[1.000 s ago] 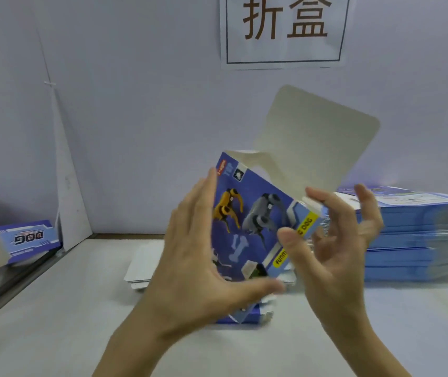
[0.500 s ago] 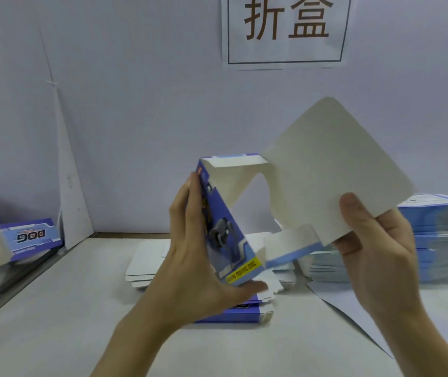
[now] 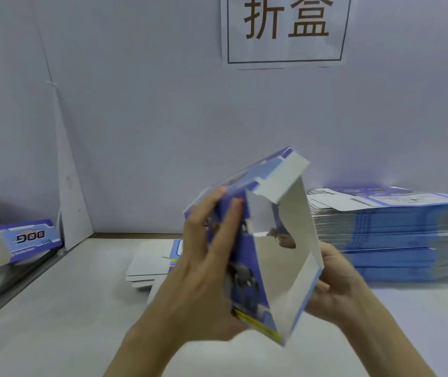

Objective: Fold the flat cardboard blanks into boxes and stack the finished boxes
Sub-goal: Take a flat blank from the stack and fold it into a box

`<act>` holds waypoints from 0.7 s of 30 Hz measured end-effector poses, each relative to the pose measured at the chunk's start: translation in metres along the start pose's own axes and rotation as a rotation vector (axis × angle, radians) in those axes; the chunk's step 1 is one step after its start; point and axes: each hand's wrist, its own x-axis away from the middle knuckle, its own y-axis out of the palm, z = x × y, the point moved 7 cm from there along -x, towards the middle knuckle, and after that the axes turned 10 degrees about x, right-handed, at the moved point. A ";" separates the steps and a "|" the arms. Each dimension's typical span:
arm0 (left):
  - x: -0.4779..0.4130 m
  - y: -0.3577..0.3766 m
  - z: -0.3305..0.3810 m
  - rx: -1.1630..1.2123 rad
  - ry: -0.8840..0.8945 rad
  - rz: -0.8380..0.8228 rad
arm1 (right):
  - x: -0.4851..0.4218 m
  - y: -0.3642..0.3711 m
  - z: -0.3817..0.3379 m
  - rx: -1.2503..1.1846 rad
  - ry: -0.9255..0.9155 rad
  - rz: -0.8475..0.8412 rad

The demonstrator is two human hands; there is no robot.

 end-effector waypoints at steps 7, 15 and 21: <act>-0.003 0.001 0.008 0.006 -0.030 0.013 | 0.028 0.005 -0.034 0.034 -0.131 0.049; -0.008 -0.032 -0.014 -0.021 -0.106 0.107 | 0.027 -0.012 -0.042 0.083 -0.250 0.284; -0.008 -0.012 0.005 0.041 -0.043 -0.024 | 0.017 0.006 0.008 -0.128 0.205 -0.046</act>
